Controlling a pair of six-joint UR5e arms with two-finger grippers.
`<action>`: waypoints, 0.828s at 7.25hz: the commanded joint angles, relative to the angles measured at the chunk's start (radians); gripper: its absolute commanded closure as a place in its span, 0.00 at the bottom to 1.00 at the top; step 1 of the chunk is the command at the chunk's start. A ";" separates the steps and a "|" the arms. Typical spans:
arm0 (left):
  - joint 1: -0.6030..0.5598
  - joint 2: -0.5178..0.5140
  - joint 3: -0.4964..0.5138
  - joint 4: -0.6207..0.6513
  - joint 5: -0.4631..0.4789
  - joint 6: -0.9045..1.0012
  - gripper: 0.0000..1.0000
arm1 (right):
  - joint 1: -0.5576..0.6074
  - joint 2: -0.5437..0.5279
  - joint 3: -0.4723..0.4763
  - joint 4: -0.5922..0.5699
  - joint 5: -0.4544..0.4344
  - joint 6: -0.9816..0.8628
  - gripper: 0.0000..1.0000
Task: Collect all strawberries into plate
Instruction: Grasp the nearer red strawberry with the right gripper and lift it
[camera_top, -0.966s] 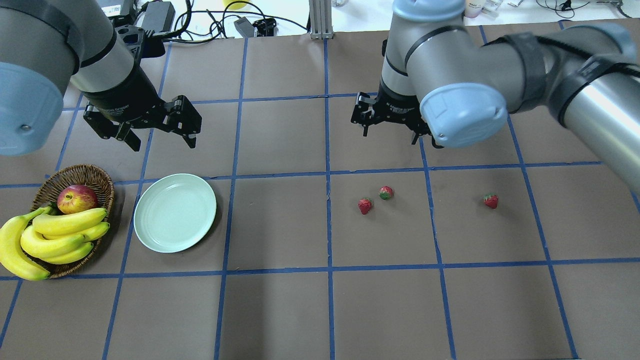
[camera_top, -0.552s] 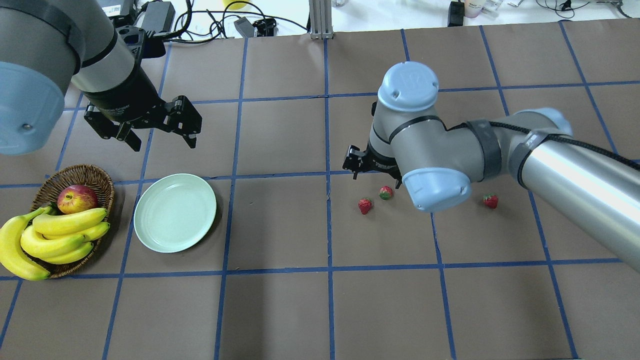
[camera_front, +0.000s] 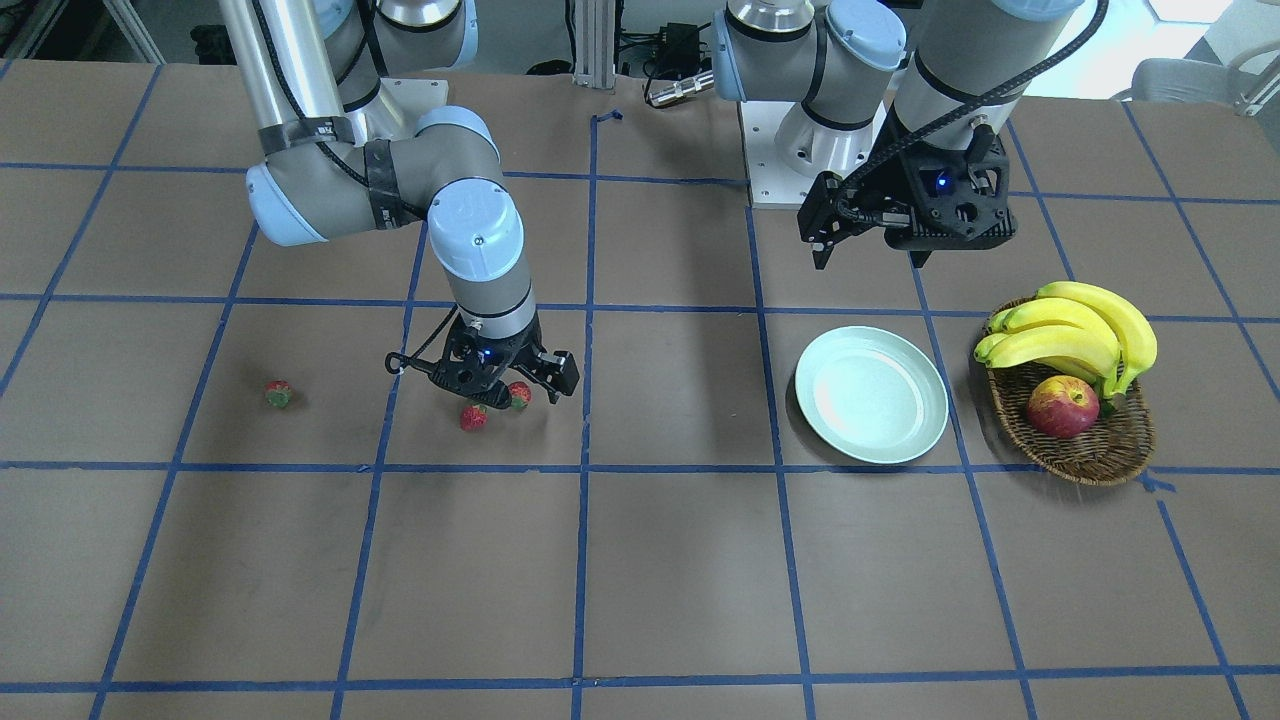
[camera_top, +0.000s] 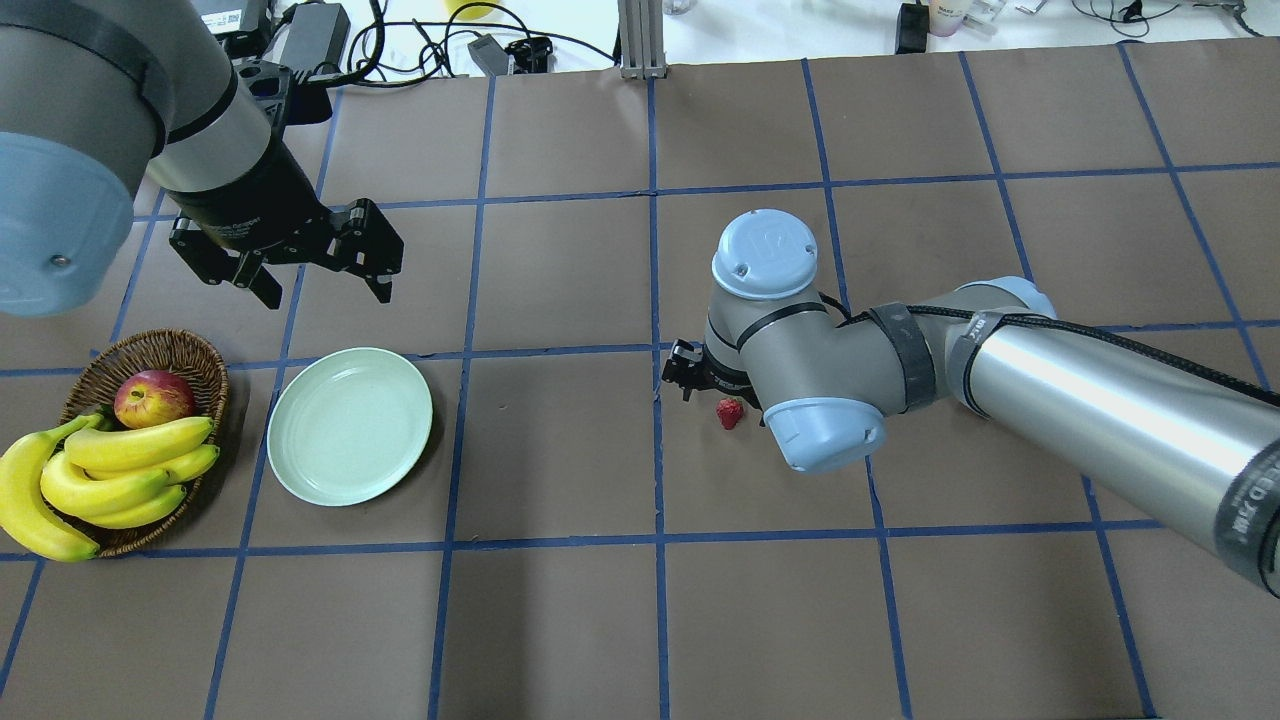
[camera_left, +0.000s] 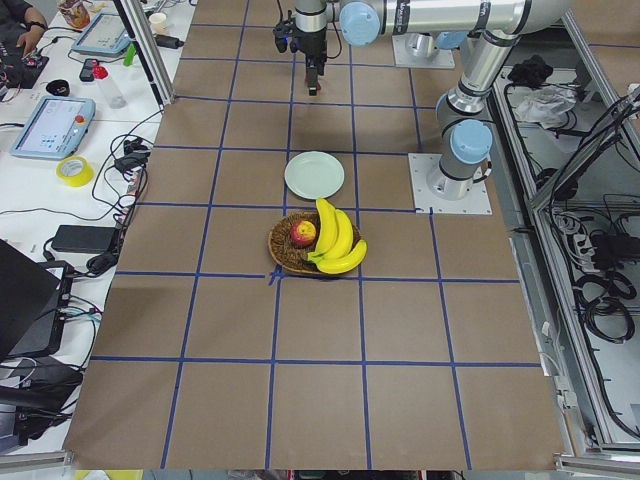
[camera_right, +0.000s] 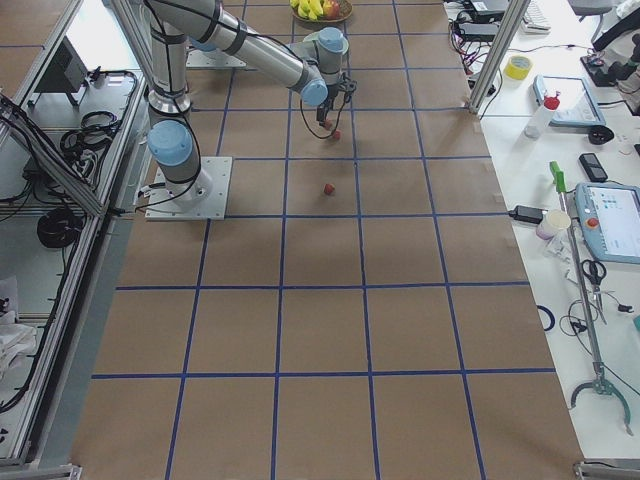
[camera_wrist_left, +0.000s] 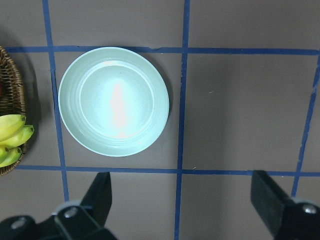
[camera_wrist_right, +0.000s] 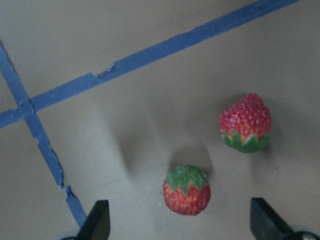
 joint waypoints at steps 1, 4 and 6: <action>-0.003 -0.001 -0.004 0.001 -0.001 -0.001 0.00 | 0.001 0.030 -0.002 -0.034 -0.002 0.076 0.01; -0.003 -0.003 -0.005 0.001 0.002 0.000 0.00 | 0.001 0.027 0.012 -0.020 -0.004 0.070 0.44; -0.003 -0.001 -0.004 0.002 -0.004 0.000 0.00 | 0.001 0.021 0.013 -0.015 -0.001 0.085 0.84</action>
